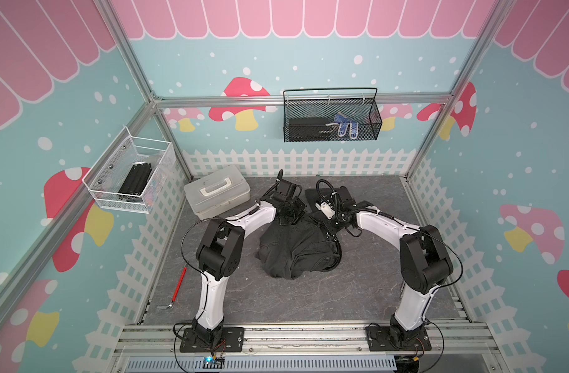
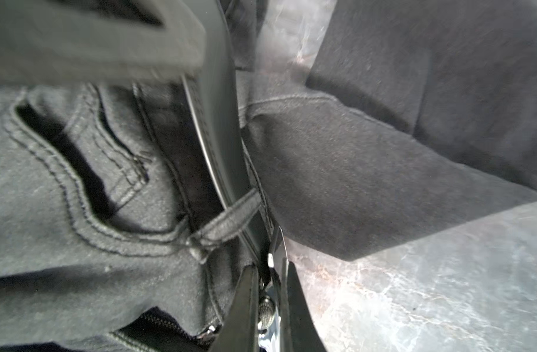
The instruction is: Remove the belt from the trousers
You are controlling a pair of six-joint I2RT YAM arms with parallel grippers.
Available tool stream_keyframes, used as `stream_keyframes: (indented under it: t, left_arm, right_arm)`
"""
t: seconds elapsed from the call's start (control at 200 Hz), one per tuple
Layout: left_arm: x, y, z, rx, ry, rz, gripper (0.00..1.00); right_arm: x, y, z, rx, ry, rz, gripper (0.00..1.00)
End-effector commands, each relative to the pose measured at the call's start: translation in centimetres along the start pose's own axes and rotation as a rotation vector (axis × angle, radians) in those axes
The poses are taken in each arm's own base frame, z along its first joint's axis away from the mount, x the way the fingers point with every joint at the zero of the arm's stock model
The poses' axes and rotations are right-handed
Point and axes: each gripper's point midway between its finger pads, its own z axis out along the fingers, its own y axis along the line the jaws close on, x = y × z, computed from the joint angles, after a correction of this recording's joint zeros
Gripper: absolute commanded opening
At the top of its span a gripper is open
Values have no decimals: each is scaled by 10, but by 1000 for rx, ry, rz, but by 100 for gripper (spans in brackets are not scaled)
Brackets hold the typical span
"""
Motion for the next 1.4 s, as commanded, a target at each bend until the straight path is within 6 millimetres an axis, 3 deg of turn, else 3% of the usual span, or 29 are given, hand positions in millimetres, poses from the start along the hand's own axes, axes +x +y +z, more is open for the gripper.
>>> stream_keyframes:
  t: [0.0, 0.22, 0.37, 0.555, 0.65, 0.775, 0.951, 1.016, 1.121, 1.246, 1.366, 1.391]
  left_arm:
    - [-69, -69, -71, 240, -195, 28, 0]
    - [-128, -93, -139, 486, -366, -70, 0]
    - [-165, -92, -195, 654, -508, -164, 0]
    - [-192, -64, -265, 721, -754, -232, 0]
    - [-193, -36, -276, 689, -835, -309, 0]
    - [-181, -11, -248, 525, -753, -315, 0]
    - [-135, 5, -173, 154, -500, -43, 0]
    - [-115, 19, -139, 38, -388, 48, 7]
    - [-83, 40, -95, -71, -243, 149, 20]
    - [-54, 44, -75, -127, -218, 240, 25]
    - [-35, 29, -68, -110, -201, 253, 29]
    - [-19, 20, -62, -94, -178, 269, 30]
  right_arm:
    - [63, -17, 9, 96, 243, 55, 0]
    - [84, -27, 9, 156, 331, 88, 0]
    - [95, -37, 4, 198, 372, 140, 0]
    - [114, -51, 6, 229, 440, 218, 0]
    - [116, -53, 6, 214, 437, 236, 0]
    - [110, -50, 7, 188, 421, 238, 0]
    - [92, -40, 10, 118, 354, 248, 0]
    - [85, -34, 12, 76, 316, 246, 0]
    - [66, -31, -2, 58, 216, 252, 0]
    - [58, -29, -6, 42, 186, 249, 0]
    - [54, -29, -6, 40, 176, 249, 0]
    - [54, -29, -5, 36, 175, 250, 0]
